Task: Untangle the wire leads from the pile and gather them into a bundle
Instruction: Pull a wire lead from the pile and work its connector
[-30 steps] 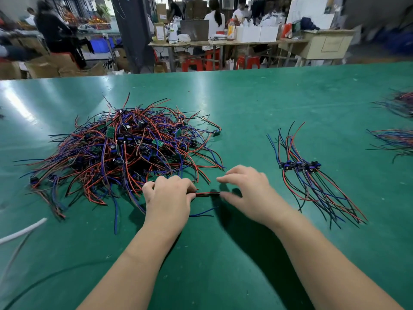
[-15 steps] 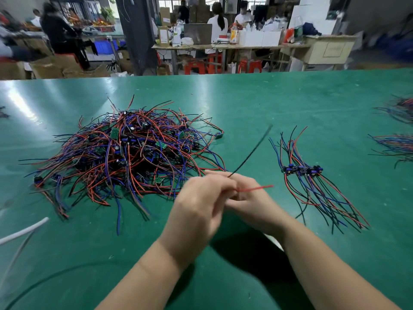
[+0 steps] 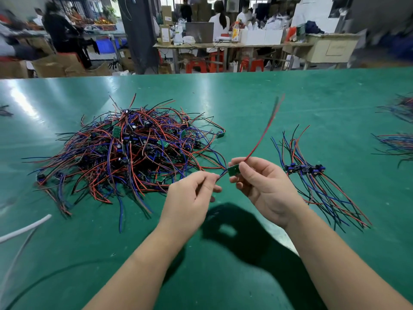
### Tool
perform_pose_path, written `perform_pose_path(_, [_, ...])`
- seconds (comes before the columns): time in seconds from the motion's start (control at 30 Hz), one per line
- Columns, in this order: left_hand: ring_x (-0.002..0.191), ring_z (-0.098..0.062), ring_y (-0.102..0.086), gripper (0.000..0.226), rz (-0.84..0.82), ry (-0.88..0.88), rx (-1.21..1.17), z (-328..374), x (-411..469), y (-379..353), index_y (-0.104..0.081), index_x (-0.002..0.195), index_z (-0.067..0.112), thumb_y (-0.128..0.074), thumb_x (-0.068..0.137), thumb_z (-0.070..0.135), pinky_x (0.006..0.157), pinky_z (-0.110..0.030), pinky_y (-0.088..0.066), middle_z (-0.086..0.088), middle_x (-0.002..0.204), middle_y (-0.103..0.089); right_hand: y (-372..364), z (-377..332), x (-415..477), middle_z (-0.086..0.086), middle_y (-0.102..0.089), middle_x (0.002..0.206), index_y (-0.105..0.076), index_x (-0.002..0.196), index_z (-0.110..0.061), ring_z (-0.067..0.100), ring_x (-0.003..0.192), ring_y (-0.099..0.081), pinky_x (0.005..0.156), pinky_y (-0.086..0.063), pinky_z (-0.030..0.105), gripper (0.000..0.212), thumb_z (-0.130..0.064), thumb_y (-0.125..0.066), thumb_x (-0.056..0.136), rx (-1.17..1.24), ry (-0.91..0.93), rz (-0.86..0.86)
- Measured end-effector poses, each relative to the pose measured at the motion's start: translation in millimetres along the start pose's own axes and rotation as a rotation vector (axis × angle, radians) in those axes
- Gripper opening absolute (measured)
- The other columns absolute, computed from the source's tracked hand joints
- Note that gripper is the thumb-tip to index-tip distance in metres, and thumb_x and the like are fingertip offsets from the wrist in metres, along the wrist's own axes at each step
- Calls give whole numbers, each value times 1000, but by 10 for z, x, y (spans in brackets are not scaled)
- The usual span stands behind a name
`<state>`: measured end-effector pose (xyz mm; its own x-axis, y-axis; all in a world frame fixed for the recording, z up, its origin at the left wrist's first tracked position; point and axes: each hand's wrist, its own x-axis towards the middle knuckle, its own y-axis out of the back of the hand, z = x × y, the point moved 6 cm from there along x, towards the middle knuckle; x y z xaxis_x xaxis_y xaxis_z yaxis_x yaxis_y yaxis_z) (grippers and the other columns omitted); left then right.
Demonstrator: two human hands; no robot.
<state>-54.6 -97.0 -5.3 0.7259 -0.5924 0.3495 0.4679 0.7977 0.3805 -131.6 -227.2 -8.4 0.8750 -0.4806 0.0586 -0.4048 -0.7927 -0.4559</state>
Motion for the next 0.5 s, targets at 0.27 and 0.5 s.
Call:
perform_pose_path(0.27, [51, -16, -65, 9, -116, 358, -558, -94, -79, -241, -64, 99, 13, -58, 92, 15, 47, -26, -55, -5, 75, -73, 9, 12, -16, 5, -68, 69, -74, 75, -11, 14, 58, -63, 55, -49, 18, 14, -18, -62, 74, -50, -53, -22])
perform_pose_path(0.5, [48, -9, -53, 23, -11, -71, -86, 21, -58, -72, -71, 96, 36, -77, 74, 38, 49, -27, -48, 13, 81, -70, 43, 80, -16, 4, -66, 63, -60, 74, -7, 11, 44, -60, 41, -48, 17, 14, -18, -68, 68, -67, -171, 52])
